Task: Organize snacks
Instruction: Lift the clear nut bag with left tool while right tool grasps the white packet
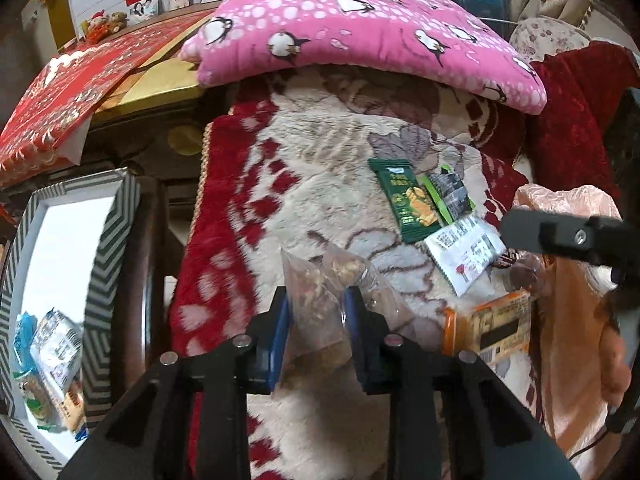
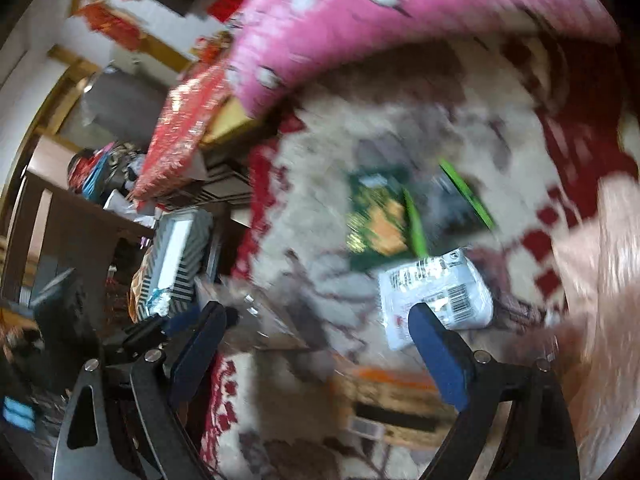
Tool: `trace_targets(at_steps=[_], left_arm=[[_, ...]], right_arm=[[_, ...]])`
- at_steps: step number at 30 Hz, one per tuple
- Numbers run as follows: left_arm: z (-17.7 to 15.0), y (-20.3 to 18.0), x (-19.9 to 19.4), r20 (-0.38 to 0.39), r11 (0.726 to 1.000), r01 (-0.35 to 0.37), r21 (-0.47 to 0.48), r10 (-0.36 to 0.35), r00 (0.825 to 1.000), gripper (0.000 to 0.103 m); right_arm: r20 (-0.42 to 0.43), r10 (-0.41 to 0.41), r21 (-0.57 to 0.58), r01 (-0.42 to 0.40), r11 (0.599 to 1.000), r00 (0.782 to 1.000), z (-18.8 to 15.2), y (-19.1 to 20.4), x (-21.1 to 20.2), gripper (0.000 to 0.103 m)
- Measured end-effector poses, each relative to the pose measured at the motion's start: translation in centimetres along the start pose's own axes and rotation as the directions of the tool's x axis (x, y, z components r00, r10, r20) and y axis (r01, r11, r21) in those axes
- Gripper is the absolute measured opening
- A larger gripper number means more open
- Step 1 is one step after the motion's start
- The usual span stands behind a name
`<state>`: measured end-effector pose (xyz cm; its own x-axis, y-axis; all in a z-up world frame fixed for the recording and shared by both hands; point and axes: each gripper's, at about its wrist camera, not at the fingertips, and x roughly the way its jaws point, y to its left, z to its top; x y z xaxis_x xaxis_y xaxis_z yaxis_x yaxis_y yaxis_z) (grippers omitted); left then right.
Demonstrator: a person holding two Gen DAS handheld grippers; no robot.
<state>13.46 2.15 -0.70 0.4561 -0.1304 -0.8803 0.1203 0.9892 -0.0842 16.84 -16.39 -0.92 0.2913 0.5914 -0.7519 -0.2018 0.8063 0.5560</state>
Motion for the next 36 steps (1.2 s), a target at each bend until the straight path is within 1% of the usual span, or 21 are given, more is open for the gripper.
trace_targets(at_steps=[2,4,6,7,9,12,14,16,17,18,19,20,21,23,24,25,27,29,31,33,36], left_arm=[[-0.1,0.4,-0.4,0.008,1.0,-0.004,-0.002,0.004,1.0,0.026],[0.0,0.6,-0.6,0.018,1.0,-0.002,-0.005,0.002,1.0,0.022],[0.2,0.6,-0.8,0.031,1.0,0.003,-0.007,-0.002,1.0,0.02],[0.2,0.6,-0.9,0.037,1.0,0.005,-0.006,-0.005,0.999,0.015],[0.4,0.6,-1.0,0.043,1.0,0.01,-0.004,-0.01,0.999,0.014],[0.7,0.9,-0.2,0.028,1.0,0.019,-0.009,-0.019,0.999,0.013],[0.8,1.4,0.5,0.012,0.999,0.029,-0.026,-0.029,1.0,0.013],[1.0,2.0,1.0,0.001,0.997,0.053,-0.051,-0.053,0.999,0.015],[1.0,2.2,1.0,0.0,0.996,0.065,-0.063,-0.065,0.998,0.017],[1.1,2.5,1.1,-0.002,0.992,0.089,-0.085,-0.089,0.996,0.026],[1.2,2.8,1.1,0.001,0.987,0.115,-0.112,-0.115,0.993,0.041],[1.3,3.0,1.1,0.009,0.982,0.133,-0.135,-0.133,0.991,0.049],[1.3,3.0,1.1,0.019,0.977,0.146,-0.153,-0.145,0.989,0.06],[1.5,2.6,1.1,0.03,0.974,0.161,-0.161,-0.158,0.987,0.061],[1.6,2.1,1.3,0.022,0.978,0.149,-0.147,-0.147,0.989,0.063],[1.7,1.6,1.7,0.006,0.985,0.116,-0.125,-0.116,0.993,0.064],[1.9,1.1,2.5,-0.01,0.991,0.084,-0.104,-0.086,0.996,0.064],[2.1,1.2,3.4,-0.028,0.991,0.073,-0.109,-0.076,0.997,0.064],[2.3,1.5,4.0,-0.034,0.992,0.034,-0.123,-0.039,0.999,0.064],[2.4,1.9,4.5,-0.034,0.989,-0.008,-0.148,0.003,0.999,0.066],[2.3,1.7,5.8,-0.065,0.987,-0.006,-0.163,-0.004,0.998,0.073]], right_arm=[[-0.002,-0.066,-0.01,0.066,0.998,0.998,-0.3,0.2,0.0,0.095],[-0.029,-0.146,0.034,0.147,0.989,0.989,-1.1,-0.8,0.3,0.095],[-0.042,-0.15,0.108,0.154,0.982,0.988,-2.0,-2.1,0.9,0.095],[-0.05,-0.134,0.158,0.141,0.977,0.99,-2.3,-3.0,1.2,0.095],[-0.05,-0.123,0.275,0.132,0.952,0.991,-2.8,-4.4,2.1,0.095],[-0.018,-0.169,0.359,0.164,0.919,0.985,-2.1,-5.3,2.5,0.095],[0.01,-0.209,0.358,0.192,0.914,0.978,-1.3,-5.0,2.6,0.095],[0.006,-0.268,0.331,0.251,0.91,0.963,-0.4,-4.6,3.0,0.095],[0.004,-0.29,0.319,0.273,0.908,0.957,0.0,-4.5,3.3,0.095],[0.002,-0.302,0.31,0.287,0.906,0.953,0.2,-4.4,3.4,0.095],[0.003,-0.318,0.299,0.302,0.905,0.948,0.4,-4.3,3.6,0.095],[0.011,-0.332,0.283,0.315,0.906,0.943,0.6,-4.0,3.7,0.095],[0.016,-0.342,0.266,0.326,0.907,0.939,0.7,-3.8,4.0,0.095],[0.011,-0.377,0.231,0.365,0.902,0.926,0.9,-3.3,4.4,0.095],[0.016,-0.385,0.222,0.372,0.901,0.923,0.6,-3.2,4.1,0.095],[0.03,-0.383,0.217,0.368,0.904,0.923,0.3,-3.2,3.7,0.095],[0.048,-0.406,0.21,0.389,0.897,0.912,-0.3,-3.2,3.3,0.095],[0.052,-0.397,0.21,0.379,0.901,0.916,-0.7,-3.7,2.7,0.095],[0.057,-0.362,0.212,0.343,0.915,0.931,-1.2,-4.2,2.3,0.095],[0.057,-0.343,0.193,0.327,0.925,0.938,-1.5,-4.3,1.9,0.095],[0.06,-0.358,0.171,0.343,0.923,0.932,-1.7,-3.9,2.2,0.095]])
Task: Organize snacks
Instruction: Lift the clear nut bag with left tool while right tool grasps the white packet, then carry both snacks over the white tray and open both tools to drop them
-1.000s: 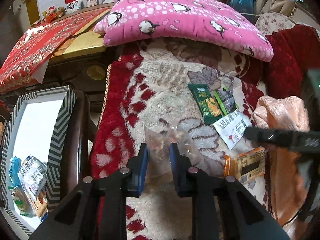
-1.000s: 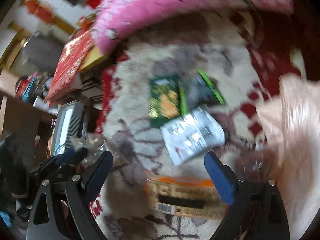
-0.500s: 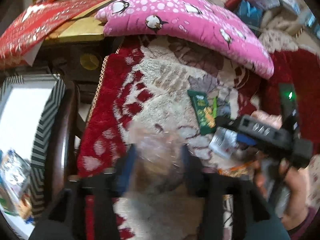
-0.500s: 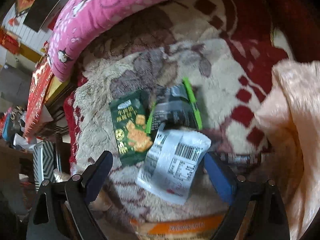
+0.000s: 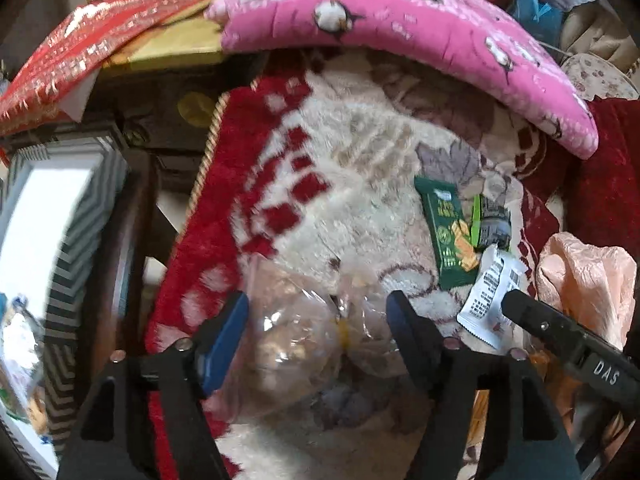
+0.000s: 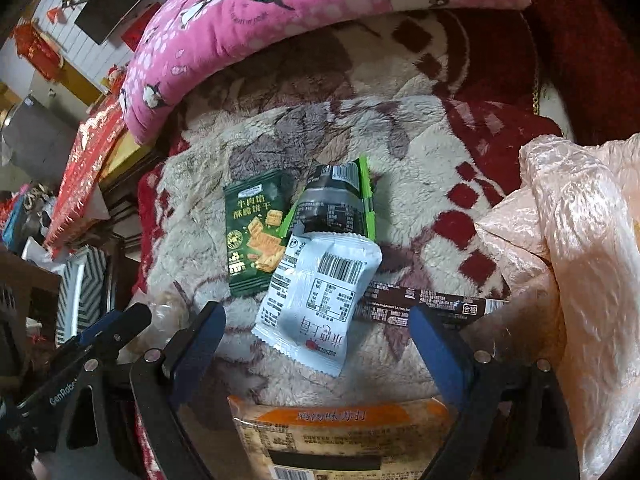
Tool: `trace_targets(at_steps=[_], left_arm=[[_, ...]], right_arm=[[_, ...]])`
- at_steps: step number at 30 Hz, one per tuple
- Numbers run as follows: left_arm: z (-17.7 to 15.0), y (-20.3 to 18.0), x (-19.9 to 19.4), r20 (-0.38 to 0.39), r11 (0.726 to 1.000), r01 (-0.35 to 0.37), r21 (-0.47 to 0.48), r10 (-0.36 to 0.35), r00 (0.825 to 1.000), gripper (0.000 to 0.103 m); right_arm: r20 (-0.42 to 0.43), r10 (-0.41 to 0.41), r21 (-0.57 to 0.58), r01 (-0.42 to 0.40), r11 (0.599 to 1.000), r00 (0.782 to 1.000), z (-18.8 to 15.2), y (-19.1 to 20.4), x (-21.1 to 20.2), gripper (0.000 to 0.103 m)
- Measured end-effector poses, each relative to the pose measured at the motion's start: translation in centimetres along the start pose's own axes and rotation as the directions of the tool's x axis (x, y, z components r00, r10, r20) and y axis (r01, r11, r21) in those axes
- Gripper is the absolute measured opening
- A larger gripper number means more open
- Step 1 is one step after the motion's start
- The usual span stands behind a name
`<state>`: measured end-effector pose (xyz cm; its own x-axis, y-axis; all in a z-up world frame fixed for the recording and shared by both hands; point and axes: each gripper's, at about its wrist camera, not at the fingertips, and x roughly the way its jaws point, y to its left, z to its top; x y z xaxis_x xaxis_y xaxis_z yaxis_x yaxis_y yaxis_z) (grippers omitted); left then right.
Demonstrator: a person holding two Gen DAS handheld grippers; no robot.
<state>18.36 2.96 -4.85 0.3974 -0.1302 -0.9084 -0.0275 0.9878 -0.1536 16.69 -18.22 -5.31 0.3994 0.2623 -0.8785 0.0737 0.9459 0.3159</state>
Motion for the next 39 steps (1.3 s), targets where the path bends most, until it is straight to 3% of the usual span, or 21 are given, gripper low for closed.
trace_targets(at_steps=[3,6,8,10,13,17,27,39], left_arm=[[-0.4,-1.1,1.0,-0.002,0.997,-0.053,0.048,0.054,0.999,0.078],[-0.3,-0.7,1.7,-0.025,1.0,-0.024,0.013,0.024,0.999,0.078],[-0.3,-0.1,2.1,-0.034,1.0,0.016,-0.009,-0.016,0.999,0.066],[-0.3,0.1,2.2,-0.036,0.998,0.058,0.001,-0.058,0.998,0.056],[-0.7,0.6,1.4,-0.017,0.995,0.099,0.013,-0.099,0.995,0.044],[-1.3,1.9,0.0,-0.005,0.989,0.146,-0.017,-0.147,0.989,0.038],[-2.9,1.9,-5.7,0.094,0.996,0.063,0.055,-0.068,0.993,0.036],[-4.1,6.1,-11.9,0.172,1.0,-0.006,0.023,0.002,0.985,0.036]], right_arm=[[0.002,-0.038,-0.008,0.038,0.999,0.999,0.0,0.7,0.7,0.095],[-0.004,-0.067,0.019,0.067,0.998,0.998,0.3,0.7,1.7,0.092],[-0.008,-0.126,-0.021,0.126,0.992,0.992,0.3,1.5,2.3,0.082],[0.008,-0.165,-0.075,0.165,0.983,0.986,0.2,2.2,2.4,0.056],[0.012,-0.164,-0.114,0.164,0.98,0.986,0.0,2.0,2.1,0.055],[0.036,-0.104,-0.113,0.108,0.988,0.994,-0.9,0.8,0.1,0.054],[0.069,0.032,-0.166,-0.021,0.986,0.997,-3.2,3.2,-3.6,0.054],[0.04,0.094,-0.271,-0.08,0.959,0.995,-5.8,10.6,-3.4,0.054]])
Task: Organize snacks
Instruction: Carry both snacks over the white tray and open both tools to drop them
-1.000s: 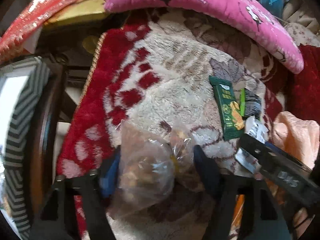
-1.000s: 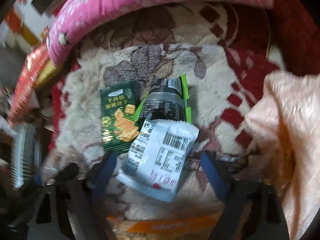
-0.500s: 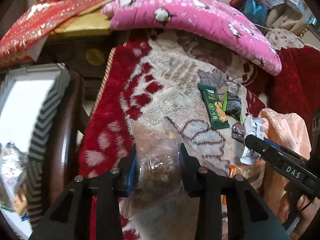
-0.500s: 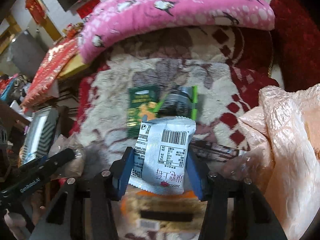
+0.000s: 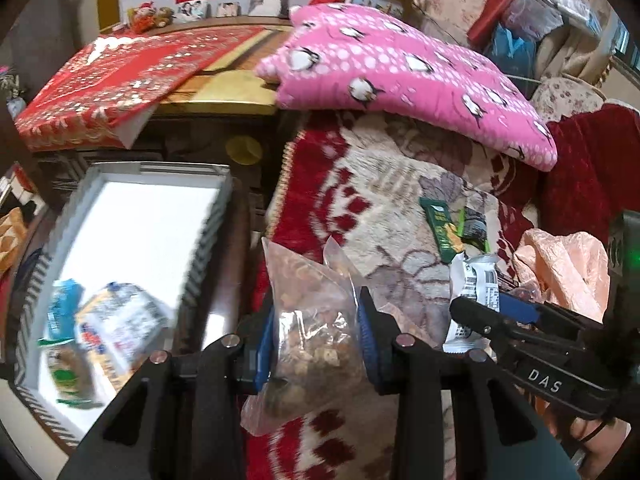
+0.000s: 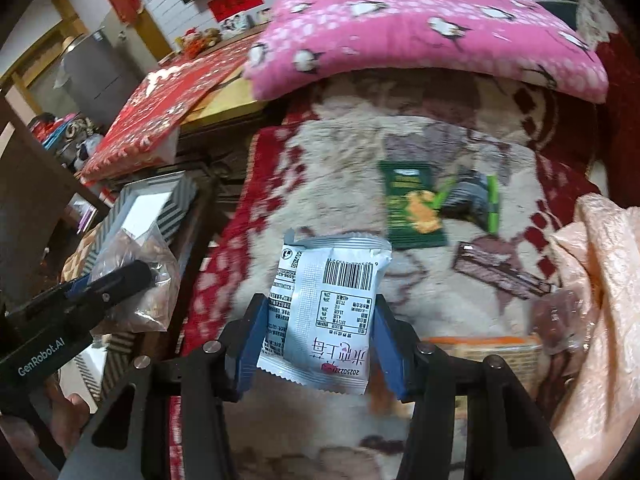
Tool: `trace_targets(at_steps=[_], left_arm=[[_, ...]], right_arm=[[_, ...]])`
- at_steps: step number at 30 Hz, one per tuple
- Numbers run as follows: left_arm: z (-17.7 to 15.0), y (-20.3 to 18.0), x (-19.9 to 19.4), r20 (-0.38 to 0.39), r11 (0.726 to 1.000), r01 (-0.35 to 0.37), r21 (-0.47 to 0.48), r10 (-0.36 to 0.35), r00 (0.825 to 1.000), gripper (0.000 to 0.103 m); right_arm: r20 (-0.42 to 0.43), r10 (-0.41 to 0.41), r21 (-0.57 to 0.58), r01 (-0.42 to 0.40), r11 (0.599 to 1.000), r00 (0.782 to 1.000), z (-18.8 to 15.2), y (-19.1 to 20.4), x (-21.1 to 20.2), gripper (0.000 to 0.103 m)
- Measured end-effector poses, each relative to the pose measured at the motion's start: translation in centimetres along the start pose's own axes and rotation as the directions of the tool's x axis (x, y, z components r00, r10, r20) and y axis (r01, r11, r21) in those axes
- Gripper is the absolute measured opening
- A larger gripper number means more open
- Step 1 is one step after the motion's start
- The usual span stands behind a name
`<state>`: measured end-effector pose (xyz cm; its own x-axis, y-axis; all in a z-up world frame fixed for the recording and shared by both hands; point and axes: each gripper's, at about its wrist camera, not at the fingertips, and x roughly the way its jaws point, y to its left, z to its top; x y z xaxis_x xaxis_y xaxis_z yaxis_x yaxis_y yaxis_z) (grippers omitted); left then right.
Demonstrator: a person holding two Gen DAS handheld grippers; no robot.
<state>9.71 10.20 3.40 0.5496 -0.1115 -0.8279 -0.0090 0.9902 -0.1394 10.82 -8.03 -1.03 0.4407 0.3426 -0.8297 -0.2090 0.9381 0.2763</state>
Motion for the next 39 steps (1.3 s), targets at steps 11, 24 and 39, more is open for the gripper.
trace_targets(at_steps=[11,24,39], left_arm=[[-0.6,6.6,-4.6,0.044,0.994,-0.085,-0.072,0.088,0.995,0.036],[-2.6,13.6,-5.9,0.024,0.972,-0.157,-0.173,0.163,0.986,0.036],[-4.8,20.9,-4.9,-0.039,0.932,-0.234,-0.277,0.233,0.972,0.036]], right_arm=[[-0.01,0.065,-0.103,-0.065,0.993,0.998,0.0,7.6,0.7,0.054],[-0.046,0.126,-0.204,-0.133,0.97,0.991,-0.4,14.8,2.5,0.055],[-0.091,0.153,-0.314,-0.175,0.933,0.984,0.2,20.7,6.0,0.055]])
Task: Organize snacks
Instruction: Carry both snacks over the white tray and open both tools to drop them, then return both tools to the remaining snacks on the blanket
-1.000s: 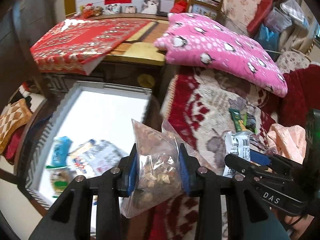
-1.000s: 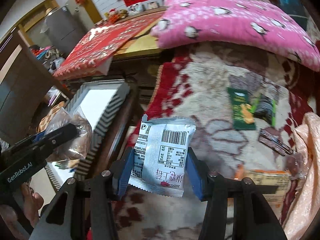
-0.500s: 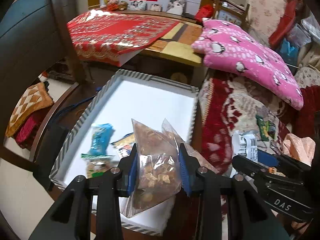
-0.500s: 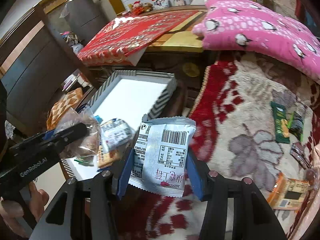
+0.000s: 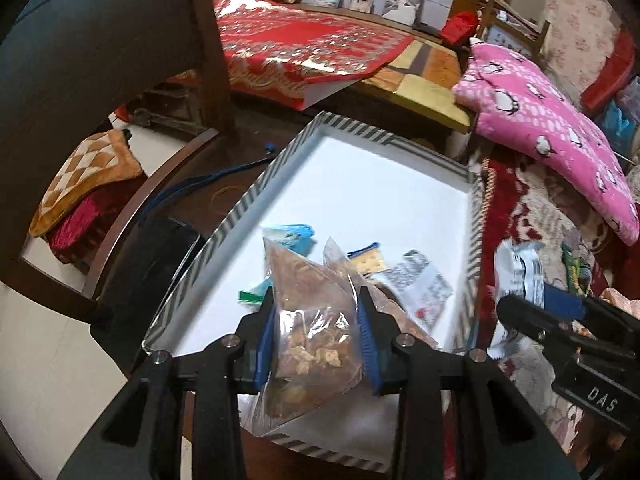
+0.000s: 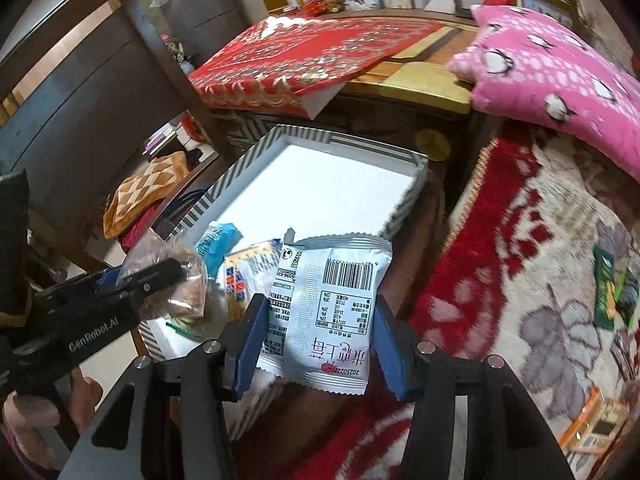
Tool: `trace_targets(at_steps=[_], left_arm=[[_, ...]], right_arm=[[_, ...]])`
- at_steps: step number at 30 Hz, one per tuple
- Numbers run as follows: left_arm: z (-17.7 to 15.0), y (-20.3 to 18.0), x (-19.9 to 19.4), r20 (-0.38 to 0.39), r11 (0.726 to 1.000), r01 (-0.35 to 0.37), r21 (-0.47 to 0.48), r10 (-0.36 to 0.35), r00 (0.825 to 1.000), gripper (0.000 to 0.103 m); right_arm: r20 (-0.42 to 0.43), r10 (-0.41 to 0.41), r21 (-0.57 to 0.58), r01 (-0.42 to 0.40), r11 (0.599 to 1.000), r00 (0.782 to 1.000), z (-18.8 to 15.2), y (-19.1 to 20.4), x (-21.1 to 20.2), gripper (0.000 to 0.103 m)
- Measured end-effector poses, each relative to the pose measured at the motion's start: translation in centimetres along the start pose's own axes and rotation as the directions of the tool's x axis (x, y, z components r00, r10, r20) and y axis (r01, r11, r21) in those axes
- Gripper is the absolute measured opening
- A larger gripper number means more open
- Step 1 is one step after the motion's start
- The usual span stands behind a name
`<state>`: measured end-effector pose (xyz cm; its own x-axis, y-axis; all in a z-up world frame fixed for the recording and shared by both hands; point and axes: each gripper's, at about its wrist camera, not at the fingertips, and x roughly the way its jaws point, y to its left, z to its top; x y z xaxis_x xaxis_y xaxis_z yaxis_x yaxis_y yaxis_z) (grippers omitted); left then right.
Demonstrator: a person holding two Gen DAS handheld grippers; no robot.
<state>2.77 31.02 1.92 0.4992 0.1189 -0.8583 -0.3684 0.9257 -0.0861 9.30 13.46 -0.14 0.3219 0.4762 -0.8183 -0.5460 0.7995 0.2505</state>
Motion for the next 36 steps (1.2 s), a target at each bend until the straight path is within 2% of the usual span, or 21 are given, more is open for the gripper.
trace_targets(at_steps=[12,20,22,24,27,31,36], left_arm=[[-0.1,1.2,3.2,-0.049,1.0,-0.021,-0.017,0.02,0.999,0.036],[0.1,0.7,4.5,-0.049,0.999,-0.044,0.002,0.044,0.998,0.038],[0.2,0.6,4.5,-0.048,0.999,-0.049,0.006,0.049,0.998,0.042],[0.2,0.4,4.4,-0.043,0.998,-0.055,0.012,0.055,0.998,0.048],[0.2,0.1,3.8,-0.03,0.998,-0.063,0.013,0.063,0.998,0.068],[0.2,-0.7,2.1,0.011,0.998,-0.062,0.008,0.061,0.998,0.081],[-0.3,-2.9,0.3,0.039,0.999,-0.035,0.029,0.034,0.999,0.084]], right_arm=[[-0.039,-0.009,-0.067,0.006,0.998,0.999,4.3,2.6,6.6,0.055],[-0.071,0.017,-0.056,-0.021,0.998,0.997,4.6,2.9,9.7,0.055],[-0.082,0.042,-0.036,-0.046,0.998,0.996,4.4,2.7,10.0,0.065],[-0.063,0.062,-0.014,-0.063,0.998,0.996,4.1,2.4,9.3,0.067],[-0.029,0.076,0.001,-0.076,0.997,0.997,3.7,1.9,7.4,0.071],[0.023,0.086,0.005,-0.087,0.996,0.996,2.7,0.7,4.0,0.074],[0.099,0.055,0.047,-0.06,0.997,0.994,0.6,-2.3,-0.7,0.08]])
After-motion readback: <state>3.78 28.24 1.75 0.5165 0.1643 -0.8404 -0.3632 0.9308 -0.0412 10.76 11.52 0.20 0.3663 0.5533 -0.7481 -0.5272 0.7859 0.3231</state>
